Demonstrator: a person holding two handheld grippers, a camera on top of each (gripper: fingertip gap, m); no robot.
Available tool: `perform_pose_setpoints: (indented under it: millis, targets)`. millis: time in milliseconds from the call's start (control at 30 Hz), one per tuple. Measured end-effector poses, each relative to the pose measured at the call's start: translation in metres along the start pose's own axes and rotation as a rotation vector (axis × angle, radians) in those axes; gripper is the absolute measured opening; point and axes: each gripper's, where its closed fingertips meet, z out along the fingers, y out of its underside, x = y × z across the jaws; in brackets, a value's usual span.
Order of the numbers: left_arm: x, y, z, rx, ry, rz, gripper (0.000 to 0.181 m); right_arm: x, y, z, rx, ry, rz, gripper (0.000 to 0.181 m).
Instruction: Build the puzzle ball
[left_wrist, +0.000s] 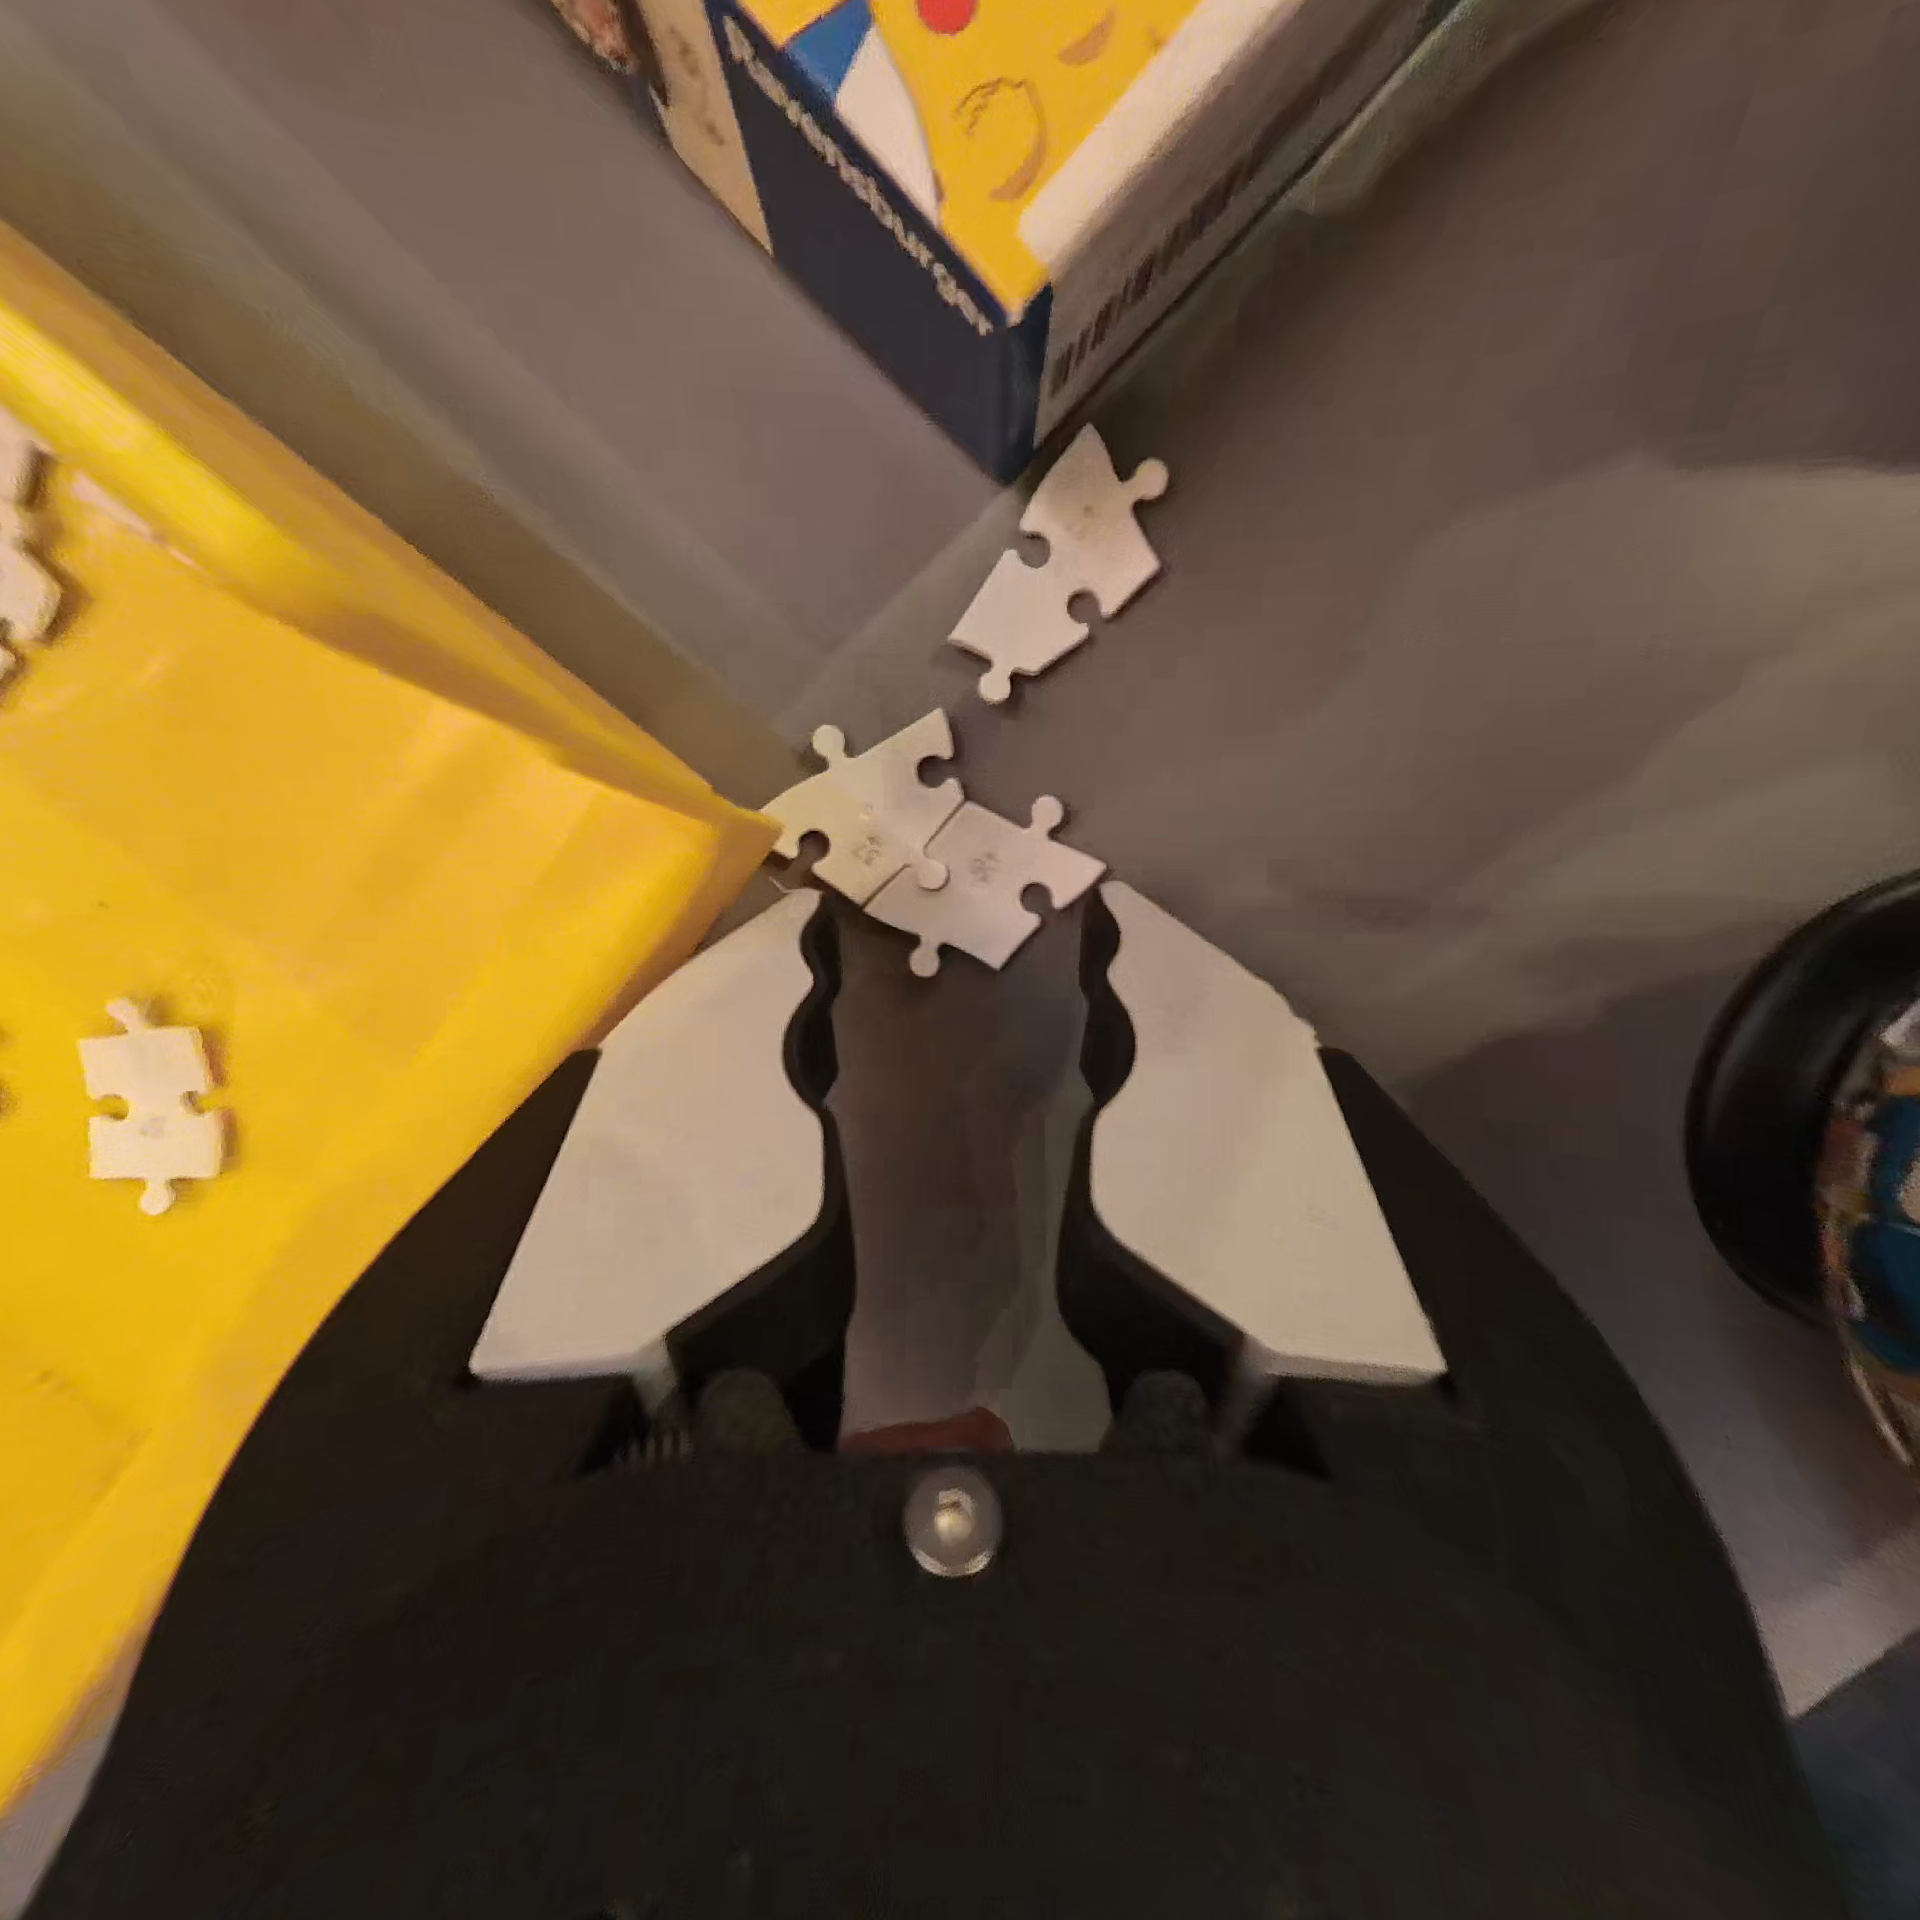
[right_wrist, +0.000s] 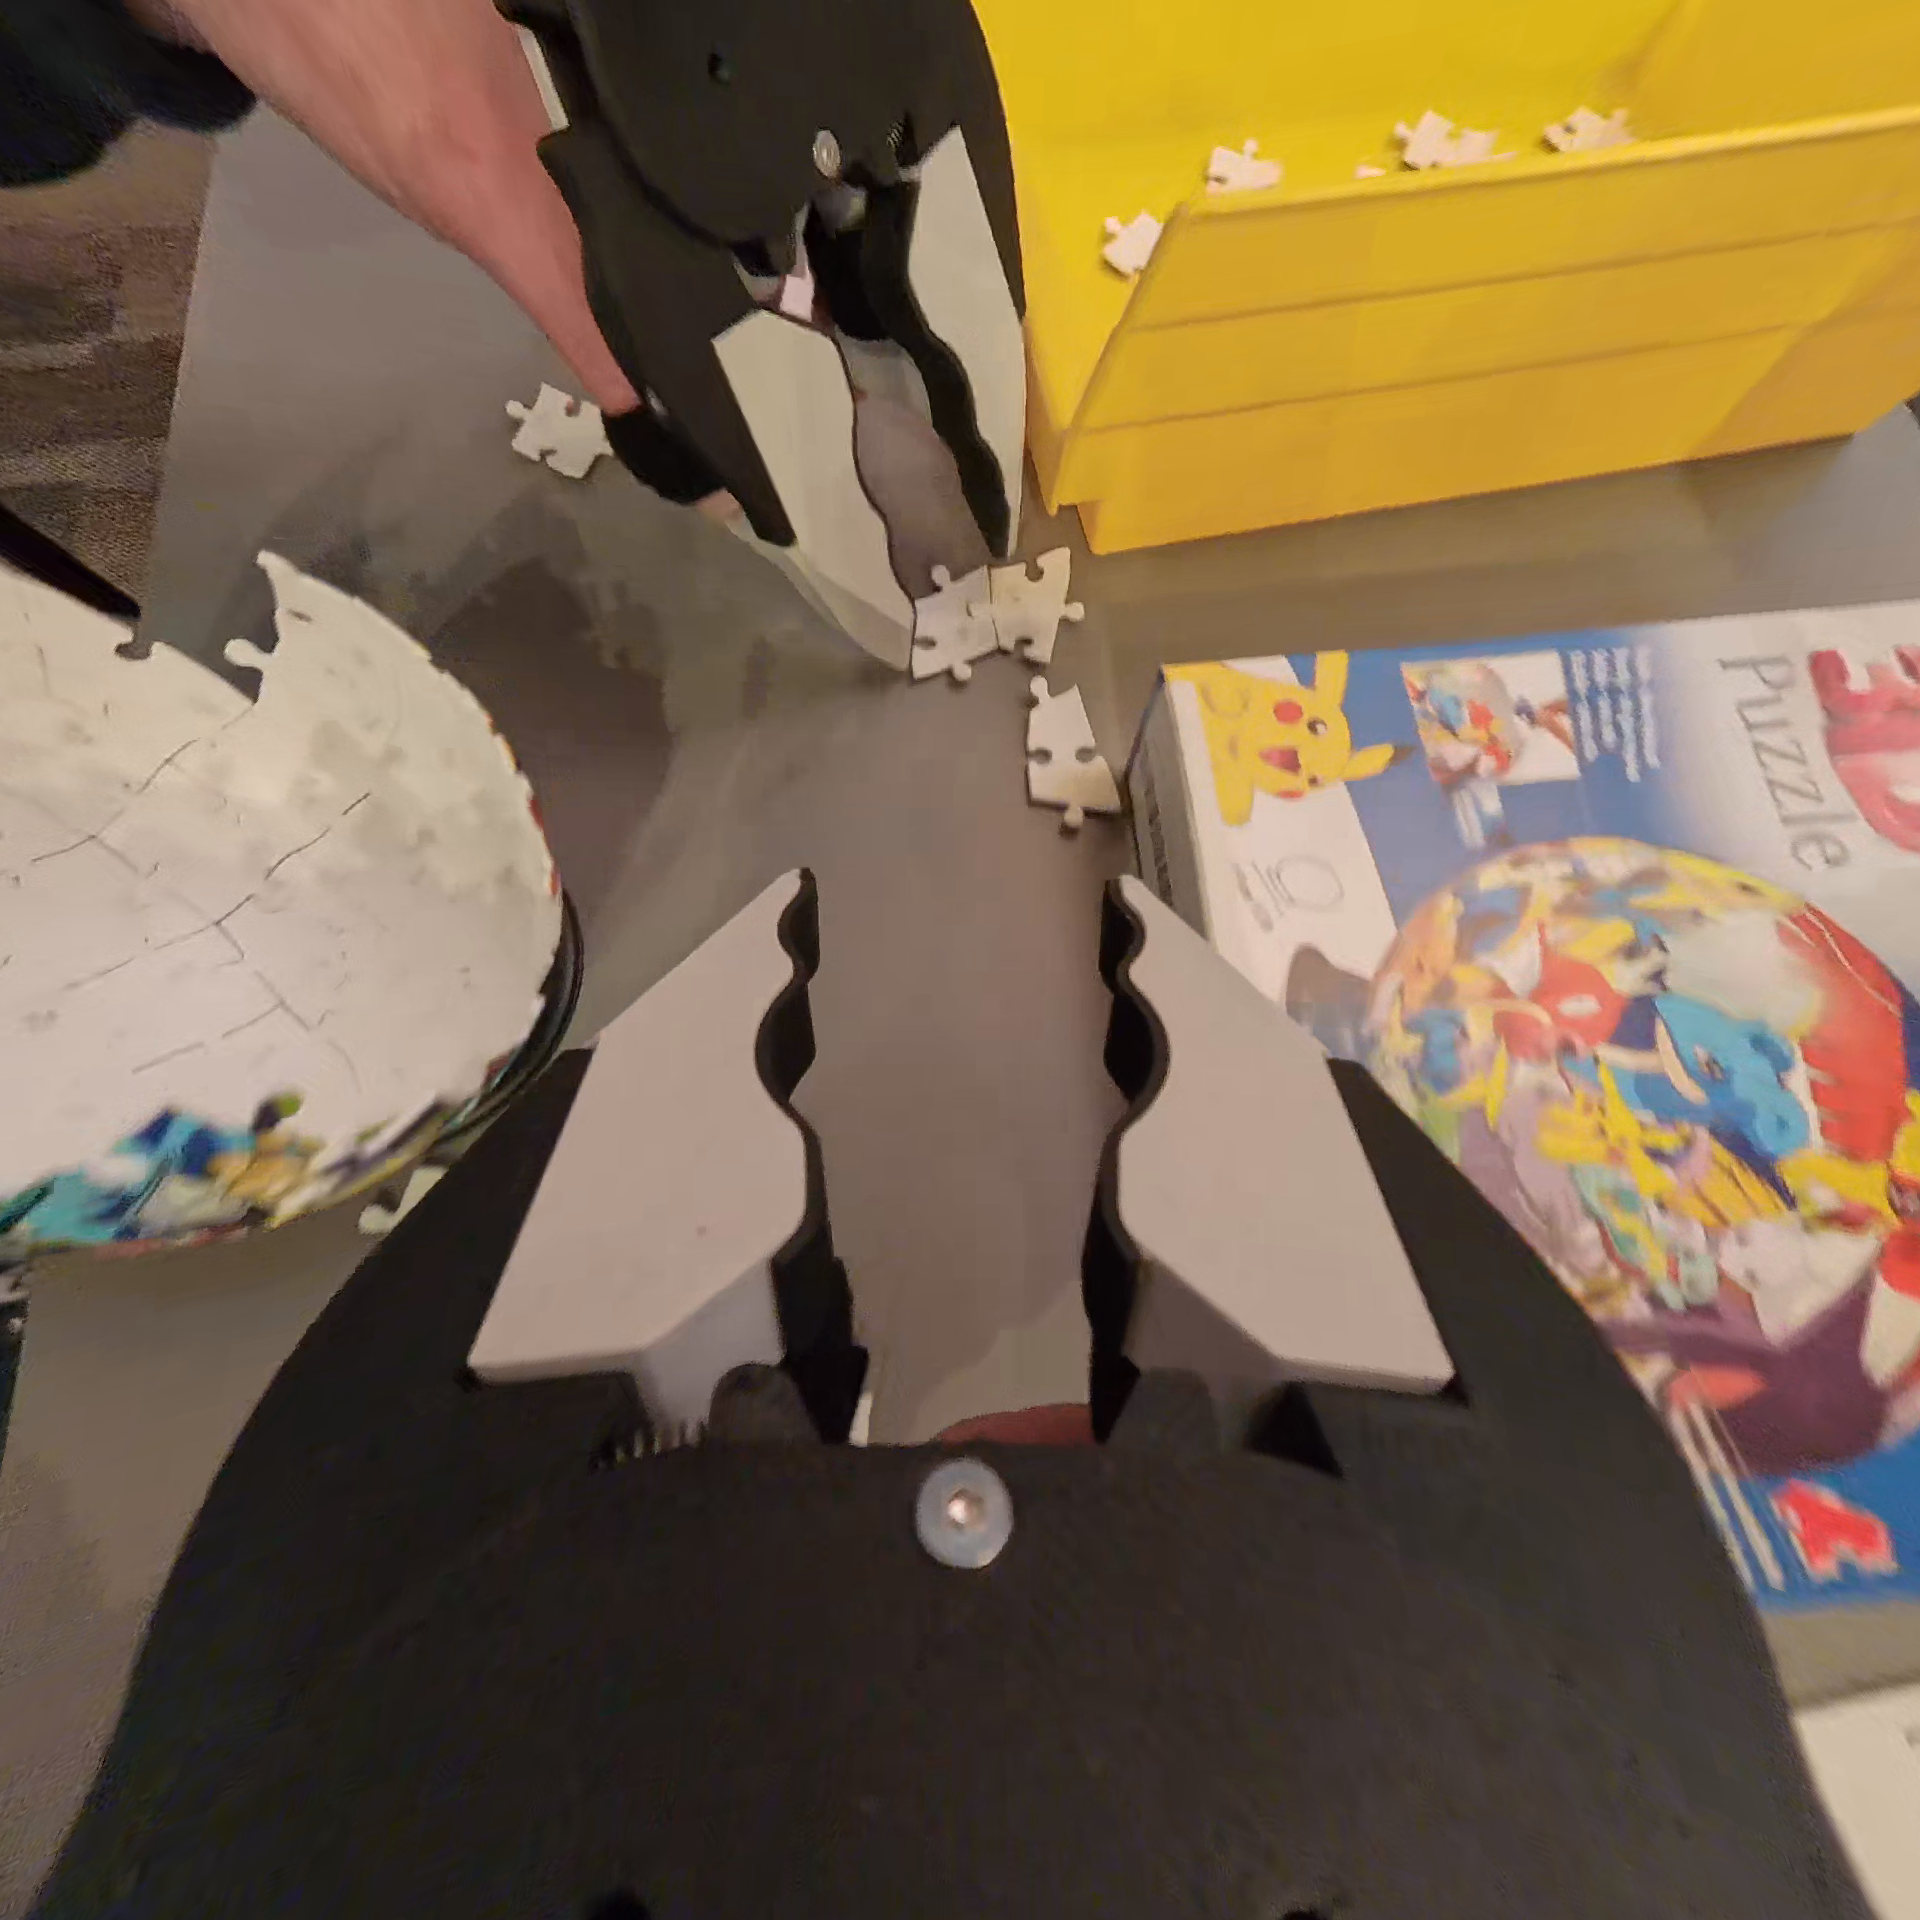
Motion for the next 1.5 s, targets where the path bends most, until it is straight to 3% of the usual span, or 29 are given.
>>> perform_pose_setpoints:
  millis: [167, 367, 700, 733, 767, 933, 1067, 1133, 1300, 1500]
  targets:
    - [-0.001, -0.002, 0.004, 0.048, 0.044, -0.076, 0.035, 0.007, -0.011, 0.031, -0.015, -0.036, -0.007, 0.053]
    - [0.006, -0.003, 0.004, 0.069, 0.049, -0.008, 0.031, 0.004, -0.020, 0.047, -0.028, -0.097, -0.008, 0.053]
    - [0.036, -0.001, -0.003, 0.145, 0.052, 0.211, 0.030, -0.003, -0.015, 0.059, -0.101, -0.175, 0.024, 0.057]
    - [0.037, -0.002, -0.007, 0.166, 0.033, 0.247, 0.013, -0.004, -0.015, 0.059, -0.100, -0.184, 0.038, 0.058]
    - [0.036, -0.003, -0.010, 0.180, 0.004, 0.266, 0.008, -0.004, -0.015, 0.059, -0.094, -0.193, 0.052, 0.058]
    - [0.039, 0.006, -0.010, 0.148, -0.005, 0.326, 0.015, -0.003, -0.013, 0.054, -0.102, -0.212, 0.074, 0.057]
    - [0.043, 0.004, -0.011, 0.162, 0.068, 0.206, 0.039, -0.008, -0.006, 0.053, -0.150, -0.245, 0.058, 0.054]
    - [0.045, 0.001, -0.008, 0.154, 0.093, 0.159, 0.042, -0.008, -0.001, 0.055, -0.164, -0.242, 0.055, 0.052]
    - [0.054, -0.006, 0.000, 0.128, 0.191, -0.001, 0.039, -0.017, 0.004, 0.064, -0.177, -0.252, 0.043, 0.039]
    - [0.052, -0.008, 0.002, 0.116, 0.163, 0.007, 0.018, -0.017, 0.007, 0.069, -0.163, -0.241, 0.049, 0.036]
